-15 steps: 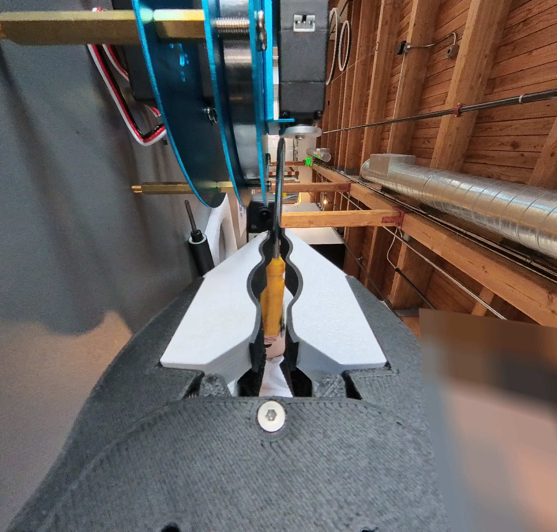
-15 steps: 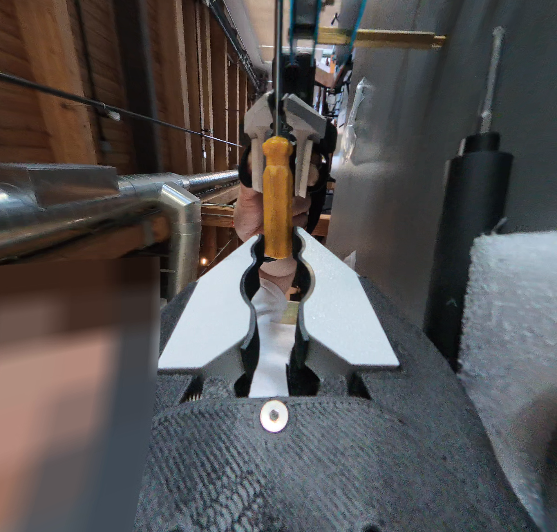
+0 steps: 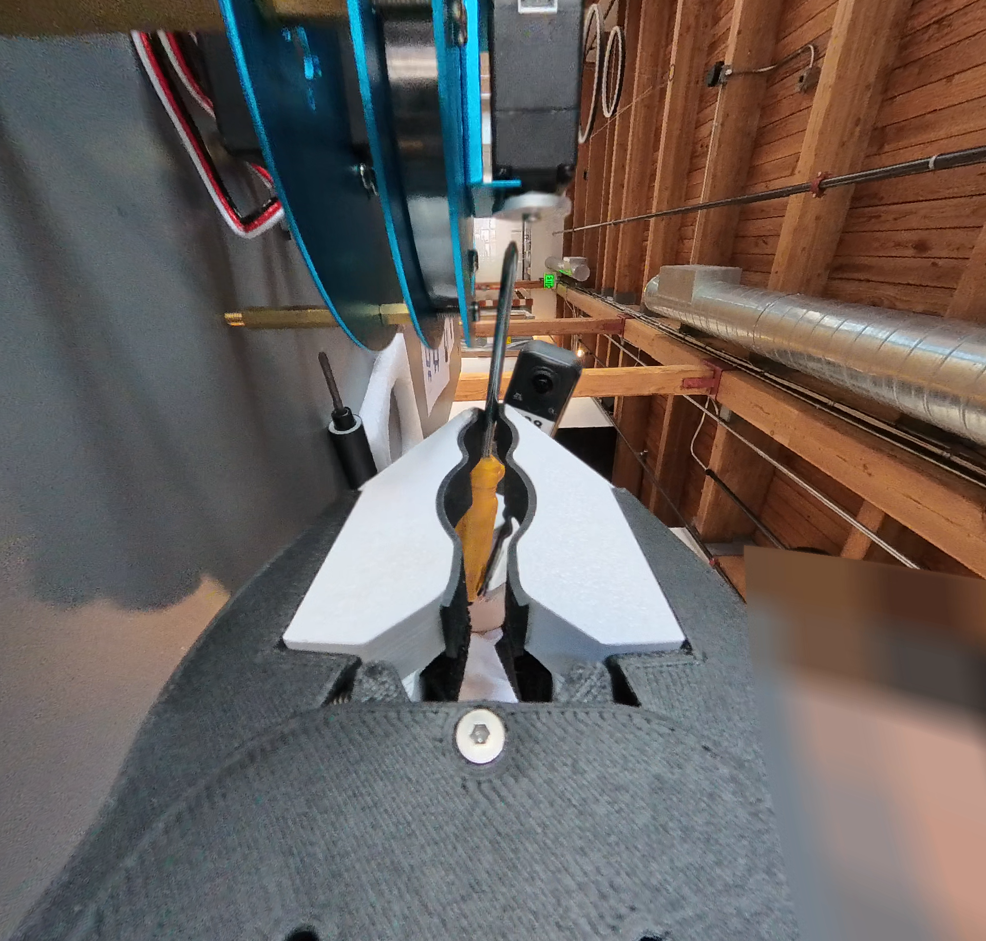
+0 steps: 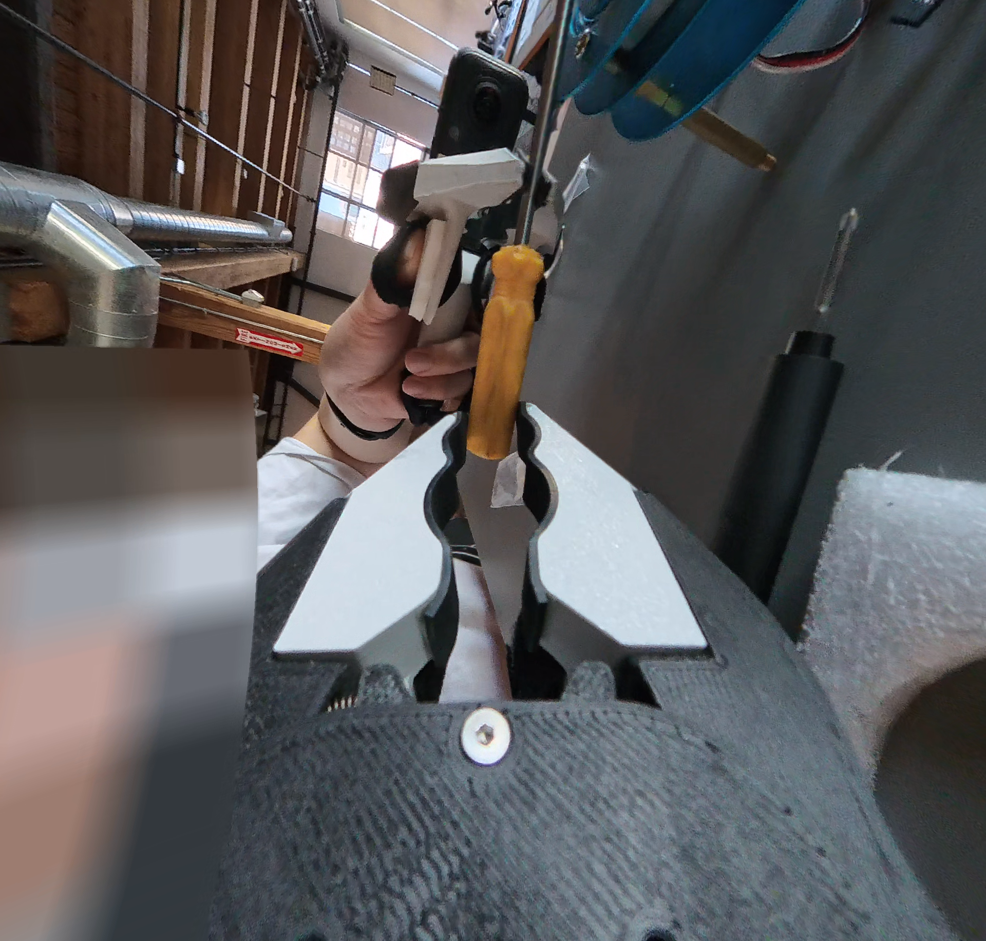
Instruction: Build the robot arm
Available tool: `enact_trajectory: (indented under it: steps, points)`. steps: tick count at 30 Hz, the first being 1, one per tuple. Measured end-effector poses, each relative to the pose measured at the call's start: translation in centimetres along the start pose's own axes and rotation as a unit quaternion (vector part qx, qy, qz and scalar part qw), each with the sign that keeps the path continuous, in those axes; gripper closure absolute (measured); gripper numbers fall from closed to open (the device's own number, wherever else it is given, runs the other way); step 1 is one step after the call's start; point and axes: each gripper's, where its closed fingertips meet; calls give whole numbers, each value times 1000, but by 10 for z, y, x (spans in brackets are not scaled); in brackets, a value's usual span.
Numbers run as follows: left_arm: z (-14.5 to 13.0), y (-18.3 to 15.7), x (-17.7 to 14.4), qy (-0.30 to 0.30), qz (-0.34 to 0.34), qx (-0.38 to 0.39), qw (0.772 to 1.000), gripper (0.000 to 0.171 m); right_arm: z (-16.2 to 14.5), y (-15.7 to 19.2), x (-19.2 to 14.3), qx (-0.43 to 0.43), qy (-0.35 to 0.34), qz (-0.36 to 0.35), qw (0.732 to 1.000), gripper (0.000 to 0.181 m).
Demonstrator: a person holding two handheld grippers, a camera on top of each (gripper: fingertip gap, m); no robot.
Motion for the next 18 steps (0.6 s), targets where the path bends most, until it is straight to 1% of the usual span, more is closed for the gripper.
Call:
enact_trajectory:
  steps: [4, 13, 17, 18]
  points:
    - [4, 2, -1, -5, 1, -3, 1000, 169, 4, -1, -4, 5, -12, 8, 1000, 164]
    - [4, 1, 3, 4, -5, -6, 1000, 169, 5, -1, -6, -8, -5, 3, 1000, 164]
    - [-9, -7, 7, 43, -36, -8, 998, 168, -4, 2, -10, -23, 12, 5, 1000, 164]
    - [-15, -10, 7, 56, -43, 3, 997, 167, -8, 3, -13, -32, 20, 3, 999, 164]
Point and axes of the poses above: each gripper's, where its closed fingertips meet, x out along the fingers, z out of its top, y = z × x across the jaws, and after that the axes turned 14 degrees about z, right-handed
